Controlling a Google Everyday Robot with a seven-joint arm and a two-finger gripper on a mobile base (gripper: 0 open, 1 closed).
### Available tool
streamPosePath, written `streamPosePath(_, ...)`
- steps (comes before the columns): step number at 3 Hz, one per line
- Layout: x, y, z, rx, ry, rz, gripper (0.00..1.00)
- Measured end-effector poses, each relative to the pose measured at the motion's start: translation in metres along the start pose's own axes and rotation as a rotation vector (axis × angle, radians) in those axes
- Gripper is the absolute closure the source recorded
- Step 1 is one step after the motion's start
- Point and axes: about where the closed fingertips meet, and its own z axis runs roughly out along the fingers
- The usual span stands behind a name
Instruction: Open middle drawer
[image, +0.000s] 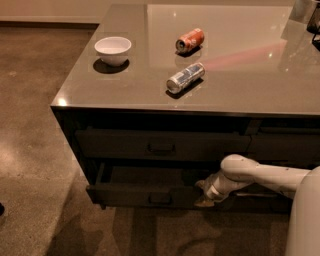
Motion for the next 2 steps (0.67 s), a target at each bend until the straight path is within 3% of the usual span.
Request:
streamPosePath(1, -0.0018, 0.0002, -0.0039, 0.000, 0.000, 0.000, 0.65)
streamPosePath(2, -0.0028, 0.0016, -0.0064, 0.000, 0.000, 0.000, 0.42)
